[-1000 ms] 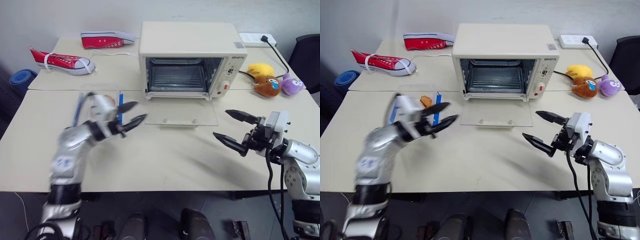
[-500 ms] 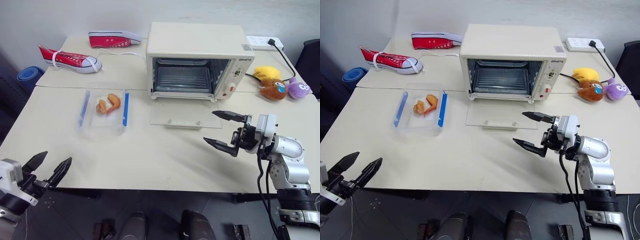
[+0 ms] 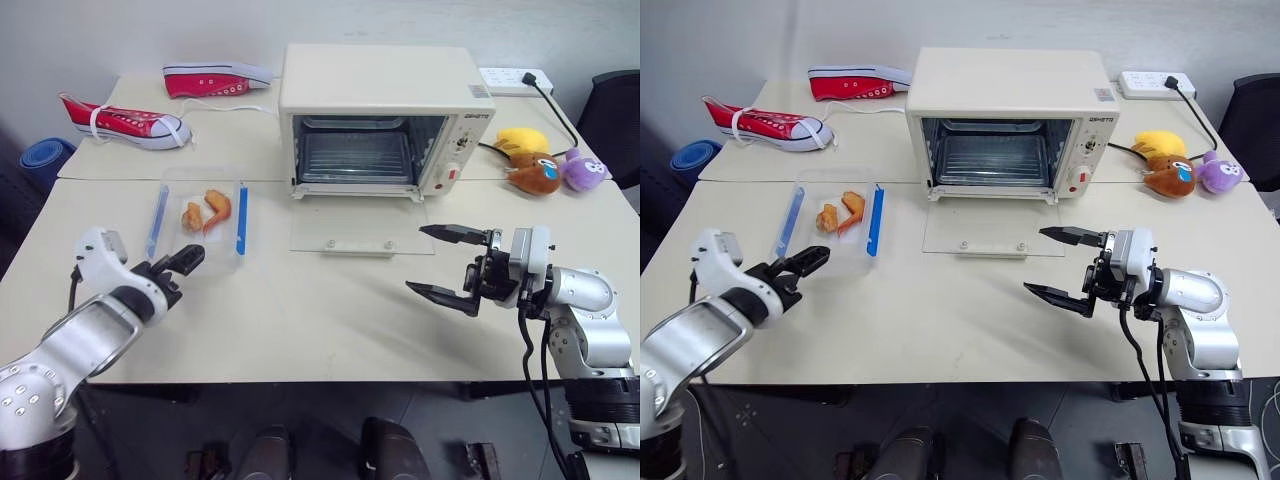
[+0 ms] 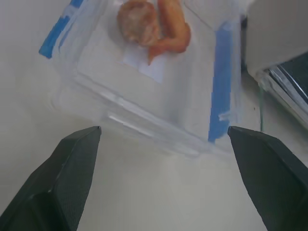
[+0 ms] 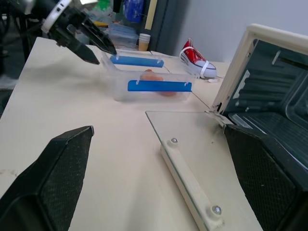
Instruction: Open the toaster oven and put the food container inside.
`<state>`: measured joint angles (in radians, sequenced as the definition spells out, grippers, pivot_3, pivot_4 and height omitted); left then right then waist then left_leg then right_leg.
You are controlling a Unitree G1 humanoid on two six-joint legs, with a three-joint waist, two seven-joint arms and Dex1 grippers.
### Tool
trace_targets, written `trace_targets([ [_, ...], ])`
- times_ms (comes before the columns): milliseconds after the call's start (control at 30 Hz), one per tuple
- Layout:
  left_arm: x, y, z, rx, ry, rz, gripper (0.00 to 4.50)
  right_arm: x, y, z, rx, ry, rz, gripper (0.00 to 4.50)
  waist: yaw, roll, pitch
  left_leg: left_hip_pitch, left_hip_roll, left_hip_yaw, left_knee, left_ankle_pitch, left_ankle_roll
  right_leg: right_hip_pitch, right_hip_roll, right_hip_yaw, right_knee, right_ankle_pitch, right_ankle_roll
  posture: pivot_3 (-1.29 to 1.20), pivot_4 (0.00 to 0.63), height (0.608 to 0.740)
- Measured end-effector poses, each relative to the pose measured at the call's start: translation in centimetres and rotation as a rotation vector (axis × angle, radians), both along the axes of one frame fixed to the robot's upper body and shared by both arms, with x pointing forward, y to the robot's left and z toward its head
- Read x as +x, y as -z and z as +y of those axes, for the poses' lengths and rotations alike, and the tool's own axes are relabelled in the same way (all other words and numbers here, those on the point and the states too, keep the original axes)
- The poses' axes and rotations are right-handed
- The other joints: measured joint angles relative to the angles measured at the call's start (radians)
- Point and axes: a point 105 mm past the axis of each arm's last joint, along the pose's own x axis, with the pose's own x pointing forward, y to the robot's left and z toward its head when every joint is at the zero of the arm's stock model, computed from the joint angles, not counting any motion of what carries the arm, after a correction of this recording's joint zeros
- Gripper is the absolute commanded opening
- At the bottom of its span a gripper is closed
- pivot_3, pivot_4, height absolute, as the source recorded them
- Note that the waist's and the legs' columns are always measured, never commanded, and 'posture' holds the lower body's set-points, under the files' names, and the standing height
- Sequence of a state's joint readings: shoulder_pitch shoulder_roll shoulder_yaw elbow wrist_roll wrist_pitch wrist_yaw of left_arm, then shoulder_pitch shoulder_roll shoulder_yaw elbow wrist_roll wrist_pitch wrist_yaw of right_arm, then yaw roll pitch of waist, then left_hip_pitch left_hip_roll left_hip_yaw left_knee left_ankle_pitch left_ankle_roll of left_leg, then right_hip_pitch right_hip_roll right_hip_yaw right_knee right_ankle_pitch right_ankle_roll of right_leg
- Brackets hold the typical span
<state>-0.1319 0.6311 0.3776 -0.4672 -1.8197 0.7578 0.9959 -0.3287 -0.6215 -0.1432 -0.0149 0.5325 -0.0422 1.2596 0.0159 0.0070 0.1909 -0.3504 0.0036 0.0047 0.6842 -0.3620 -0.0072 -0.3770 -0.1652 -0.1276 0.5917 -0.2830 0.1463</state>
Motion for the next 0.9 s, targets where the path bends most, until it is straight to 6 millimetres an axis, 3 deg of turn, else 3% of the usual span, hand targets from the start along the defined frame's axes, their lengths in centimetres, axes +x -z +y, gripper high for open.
trace_targets([
  [233,2.4,1.0,-1.8,-0.033,-0.052,0.079,4.48,-0.6,0.5,0.3,-0.009,0.014,0.038,4.5,0.012,0.0,0.0,-0.001,-0.001,0.008,0.0,0.0,0.0,0.0,0.0,0.0,0.0,0.0,0.0,0.0,0.15,0.74],
  [333,2.8,1.4,-0.9,0.008,-0.094,0.089,3.91,-0.7,0.8,0.3,-0.008,0.023,0.06,4.5,0.007,0.0,0.0,0.0,-0.001,0.009,0.0,0.0,0.0,0.0,0.001,0.001,0.0,0.0,0.0,0.0,0.15,0.74],
  [733,2.4,1.4,3.7,0.168,-0.186,0.101,0.36,-1.0,0.9,0.2,-0.015,0.024,0.066,4.5,0.008,0.0,0.0,0.0,0.0,0.009,0.0,0.0,-0.001,0.0,0.002,0.001,0.0,0.0,0.0,0.0,0.15,0.74],
  [800,2.4,1.4,5.0,0.196,-0.22,0.113,0.04,-0.9,1.0,0.2,-0.015,0.026,0.067,4.5,0.006,0.0,0.0,0.0,0.0,0.01,-0.001,0.0,-0.001,-0.001,0.002,0.001,-0.001,0.0,0.0,0.0,0.15,0.74],
  [900,2.5,1.1,6.4,0.234,-0.234,0.102,0.04,-0.9,1.2,0.0,-0.014,0.03,0.074,4.5,0.007,0.0,0.0,-0.001,0.0,0.01,-0.001,0.0,-0.001,-0.001,0.002,0.0,-0.001,0.0,0.0,0.0,0.15,0.74],
])
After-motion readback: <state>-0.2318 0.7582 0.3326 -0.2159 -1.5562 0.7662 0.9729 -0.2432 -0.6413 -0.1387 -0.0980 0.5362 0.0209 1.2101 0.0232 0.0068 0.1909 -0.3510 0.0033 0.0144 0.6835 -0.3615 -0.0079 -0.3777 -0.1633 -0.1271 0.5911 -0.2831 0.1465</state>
